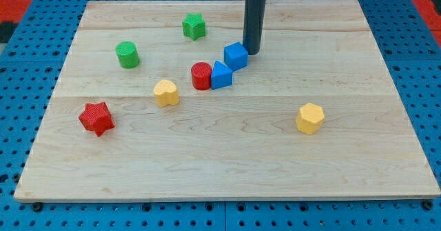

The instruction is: Place the green star close to the green circle

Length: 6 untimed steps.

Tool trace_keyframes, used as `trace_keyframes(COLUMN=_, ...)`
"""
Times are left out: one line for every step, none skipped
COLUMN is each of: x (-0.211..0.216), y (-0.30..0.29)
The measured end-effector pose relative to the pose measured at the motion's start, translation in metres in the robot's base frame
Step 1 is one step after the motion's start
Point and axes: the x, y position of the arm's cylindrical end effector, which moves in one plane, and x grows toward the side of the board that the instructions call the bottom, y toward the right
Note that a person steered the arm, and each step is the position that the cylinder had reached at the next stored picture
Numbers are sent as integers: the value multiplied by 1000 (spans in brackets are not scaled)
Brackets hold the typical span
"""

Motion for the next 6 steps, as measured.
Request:
trace_keyframes(x=3, y=-60)
trace_keyframes(x=2, y=-32)
trace_keyframes(x=-66, y=-3)
trace_keyframes(x=-113, y=-38)
trace_keyframes(x=-57, y=-118)
trace_keyframes(x=-13, y=-133)
